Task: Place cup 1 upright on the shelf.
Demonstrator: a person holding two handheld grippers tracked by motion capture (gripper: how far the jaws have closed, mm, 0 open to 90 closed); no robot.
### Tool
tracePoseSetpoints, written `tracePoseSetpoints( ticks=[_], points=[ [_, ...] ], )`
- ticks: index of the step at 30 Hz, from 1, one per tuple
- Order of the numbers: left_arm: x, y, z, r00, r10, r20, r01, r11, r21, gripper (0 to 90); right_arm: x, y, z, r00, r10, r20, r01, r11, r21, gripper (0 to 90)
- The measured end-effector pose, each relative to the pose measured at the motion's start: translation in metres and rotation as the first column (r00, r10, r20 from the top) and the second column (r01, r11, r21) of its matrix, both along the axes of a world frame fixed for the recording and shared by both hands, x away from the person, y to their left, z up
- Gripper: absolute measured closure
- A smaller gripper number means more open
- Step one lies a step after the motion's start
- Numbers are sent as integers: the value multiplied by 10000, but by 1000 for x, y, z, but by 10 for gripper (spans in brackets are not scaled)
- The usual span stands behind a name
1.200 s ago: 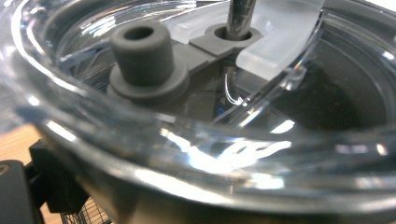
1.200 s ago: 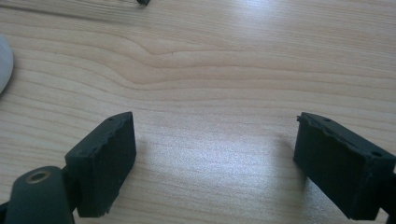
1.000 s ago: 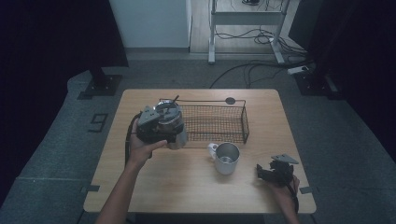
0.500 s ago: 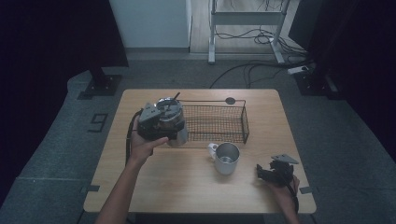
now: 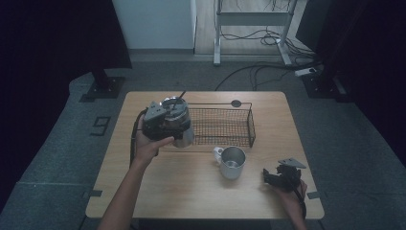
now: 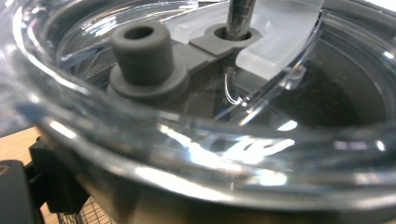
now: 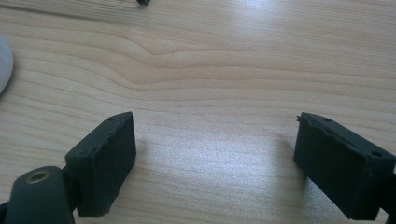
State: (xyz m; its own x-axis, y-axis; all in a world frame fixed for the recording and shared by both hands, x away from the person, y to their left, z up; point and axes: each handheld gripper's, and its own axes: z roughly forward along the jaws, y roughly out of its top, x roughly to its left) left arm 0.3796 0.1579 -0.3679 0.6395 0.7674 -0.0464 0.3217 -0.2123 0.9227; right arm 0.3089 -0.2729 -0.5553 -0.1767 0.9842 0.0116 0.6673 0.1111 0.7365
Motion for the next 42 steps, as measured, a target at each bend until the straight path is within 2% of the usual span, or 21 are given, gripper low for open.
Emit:
tracePoseSetpoints(
  ticks=[8,11,14,23,42],
  points=[
    [9,-2,-1,9999,94,-74,-94,10000,34,41,0,0,0,10000,3,24,-3,10000,-19,125],
    [12,-4,-3,9998,170,78,-172,9997,186,42,0,0,0,10000,4,23,-4,10000,-17,125],
    [15,-4,-3,10000,55,-3,-55,9999,119,41,0,0,0,10000,1,24,-1,10000,-13,125],
    [22,-9,-1,9999,95,-90,-92,9996,271,41,0,0,0,10000,-1,39,1,10000,-5,125],
    [39,-10,9,9995,252,-168,-248,9994,238,41,0,0,0,10000,0,37,0,10000,0,126]
  ],
)
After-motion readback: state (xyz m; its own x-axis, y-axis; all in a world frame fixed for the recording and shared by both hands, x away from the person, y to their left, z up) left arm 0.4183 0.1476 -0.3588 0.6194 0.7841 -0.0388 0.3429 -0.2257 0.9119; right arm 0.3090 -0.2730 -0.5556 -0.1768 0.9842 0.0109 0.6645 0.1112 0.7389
